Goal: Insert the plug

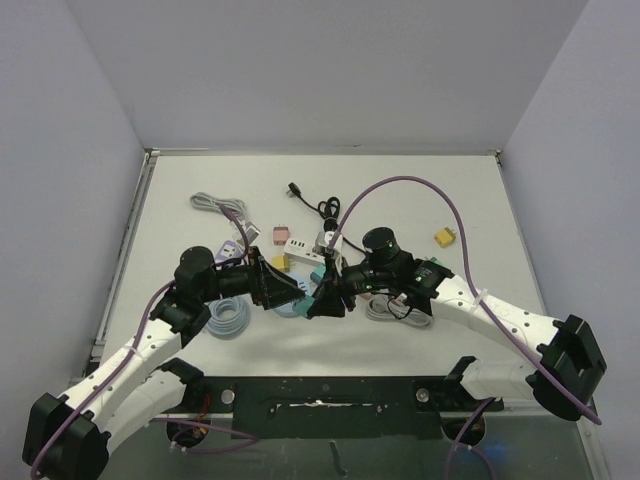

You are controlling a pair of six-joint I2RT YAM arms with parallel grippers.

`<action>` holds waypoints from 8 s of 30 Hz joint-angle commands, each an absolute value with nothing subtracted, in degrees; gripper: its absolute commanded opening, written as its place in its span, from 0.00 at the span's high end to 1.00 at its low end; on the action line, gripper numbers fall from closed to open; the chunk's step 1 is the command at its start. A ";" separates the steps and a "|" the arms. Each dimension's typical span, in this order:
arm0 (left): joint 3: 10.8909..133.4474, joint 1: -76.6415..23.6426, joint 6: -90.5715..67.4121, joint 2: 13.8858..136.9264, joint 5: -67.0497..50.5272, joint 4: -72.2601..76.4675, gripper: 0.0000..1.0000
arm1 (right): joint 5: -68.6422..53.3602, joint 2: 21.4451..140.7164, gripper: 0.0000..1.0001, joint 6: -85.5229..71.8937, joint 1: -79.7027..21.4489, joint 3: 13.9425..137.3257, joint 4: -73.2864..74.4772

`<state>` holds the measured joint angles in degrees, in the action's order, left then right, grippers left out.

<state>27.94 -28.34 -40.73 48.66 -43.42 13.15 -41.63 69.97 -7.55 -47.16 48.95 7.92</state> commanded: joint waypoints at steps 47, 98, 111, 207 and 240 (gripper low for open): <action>42.64 -30.17 23.11 55.97 -38.63 -13.49 0.98 | -46.91 59.27 0.29 -13.18 -37.45 42.12 -2.20; 52.74 -29.79 35.52 82.89 -21.92 -26.40 0.96 | -37.71 58.09 0.30 -19.25 -36.65 31.46 -11.61; 58.26 -29.79 33.83 81.83 -23.38 -30.40 0.96 | -37.14 57.58 0.30 -19.42 -36.72 31.29 -10.81; 58.09 -26.75 34.81 102.39 -24.16 -41.89 0.94 | -36.17 57.10 0.31 -19.78 -35.26 29.59 -12.19; 53.37 -19.49 -39.47 55.18 5.08 -29.64 0.27 | 3.78 80.95 0.33 -20.56 -45.81 49.50 11.28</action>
